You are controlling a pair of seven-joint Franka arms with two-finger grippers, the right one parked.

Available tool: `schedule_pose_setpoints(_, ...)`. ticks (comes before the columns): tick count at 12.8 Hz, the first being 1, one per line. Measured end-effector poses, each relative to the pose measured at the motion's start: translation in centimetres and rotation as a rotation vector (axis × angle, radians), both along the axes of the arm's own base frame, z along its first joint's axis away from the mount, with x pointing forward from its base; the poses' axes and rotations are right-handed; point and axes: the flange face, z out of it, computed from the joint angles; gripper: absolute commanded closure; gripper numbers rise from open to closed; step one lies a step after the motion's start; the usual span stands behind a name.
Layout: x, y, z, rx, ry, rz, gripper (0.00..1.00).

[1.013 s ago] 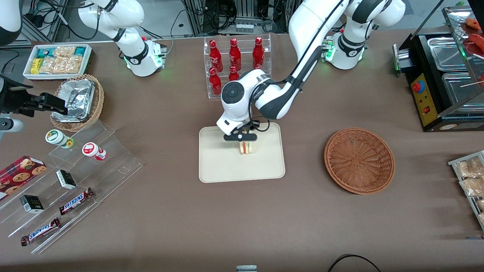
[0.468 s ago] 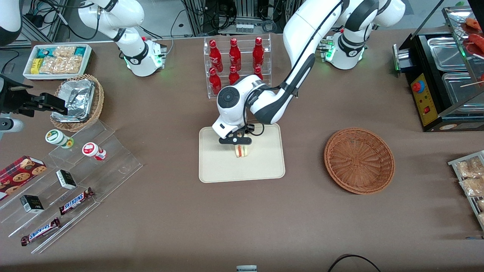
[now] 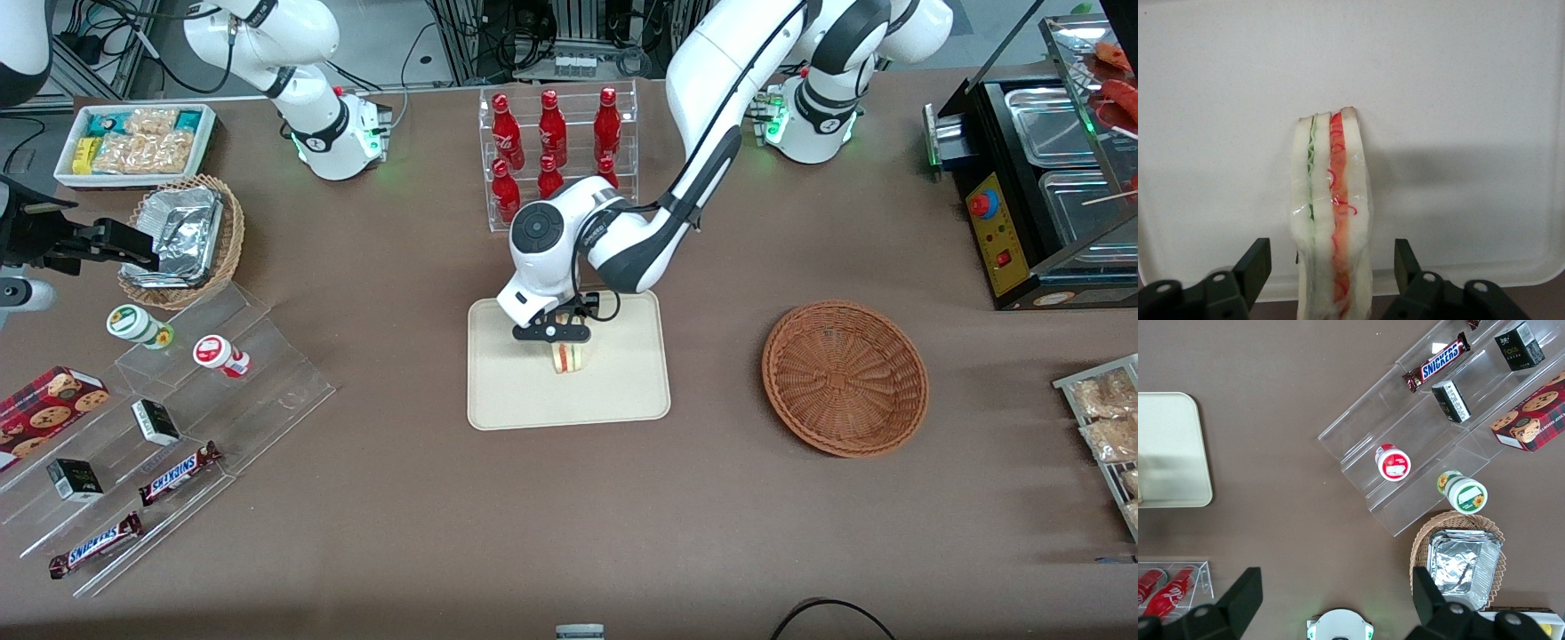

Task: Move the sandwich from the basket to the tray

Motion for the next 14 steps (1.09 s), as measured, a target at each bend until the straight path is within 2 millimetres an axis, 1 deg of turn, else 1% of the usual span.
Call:
schedule_pose_setpoints(1,0.3,0.0,0.5,-0.005,-0.007,0.003,0.01)
schedule_pose_setpoints(2,0.6,0.0,1.4,-0.011,-0.014,0.006,0.01)
schedule_pose_setpoints(3,0.8,0.1,2.7,-0.012,-0.018,0.009,0.01)
schedule_pose_setpoints(4,1.0,0.3,4.4,-0.008,-0.021,0.013,0.01)
schedule_pose_setpoints(6,1.5,1.4,8.7,-0.003,-0.033,0.03,0.01)
schedule_pose_setpoints(9,3.1,4.7,15.0,0.002,-0.047,0.079,0.0)
schedule_pose_setpoints(11,3.9,7.1,18.1,0.018,-0.043,0.122,0.01)
schedule_pose_setpoints(14,5.8,12.2,22.4,0.036,-0.042,0.2,0.01)
